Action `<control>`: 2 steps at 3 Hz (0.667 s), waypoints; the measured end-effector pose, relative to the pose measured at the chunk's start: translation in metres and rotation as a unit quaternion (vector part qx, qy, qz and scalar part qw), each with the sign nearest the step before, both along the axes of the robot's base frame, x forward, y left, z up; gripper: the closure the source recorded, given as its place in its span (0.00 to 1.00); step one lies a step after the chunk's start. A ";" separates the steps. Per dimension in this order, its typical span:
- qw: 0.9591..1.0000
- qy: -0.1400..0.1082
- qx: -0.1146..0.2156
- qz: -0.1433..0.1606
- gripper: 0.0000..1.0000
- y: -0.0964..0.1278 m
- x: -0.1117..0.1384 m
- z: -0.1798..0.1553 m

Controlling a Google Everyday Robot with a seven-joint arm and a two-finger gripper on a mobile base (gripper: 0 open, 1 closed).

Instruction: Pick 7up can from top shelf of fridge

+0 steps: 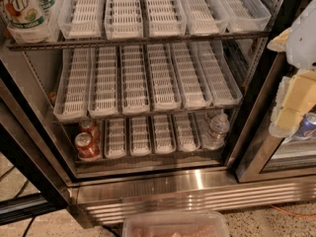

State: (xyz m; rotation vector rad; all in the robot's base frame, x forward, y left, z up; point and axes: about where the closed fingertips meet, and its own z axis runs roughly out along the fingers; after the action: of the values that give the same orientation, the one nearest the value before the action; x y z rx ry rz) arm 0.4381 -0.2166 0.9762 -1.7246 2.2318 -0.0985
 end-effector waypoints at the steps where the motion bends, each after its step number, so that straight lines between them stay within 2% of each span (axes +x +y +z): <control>1: 1.000 0.000 0.000 0.000 0.00 0.000 0.000 0.000; 2: 0.999 -0.008 0.026 -0.017 0.00 0.008 0.000 0.007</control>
Offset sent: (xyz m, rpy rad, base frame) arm 0.0001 0.0166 0.0109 0.1227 -0.0130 -0.0820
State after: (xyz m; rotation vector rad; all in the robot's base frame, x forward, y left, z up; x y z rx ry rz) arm 0.4381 -0.2089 0.9830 -1.6536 2.2338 -0.0614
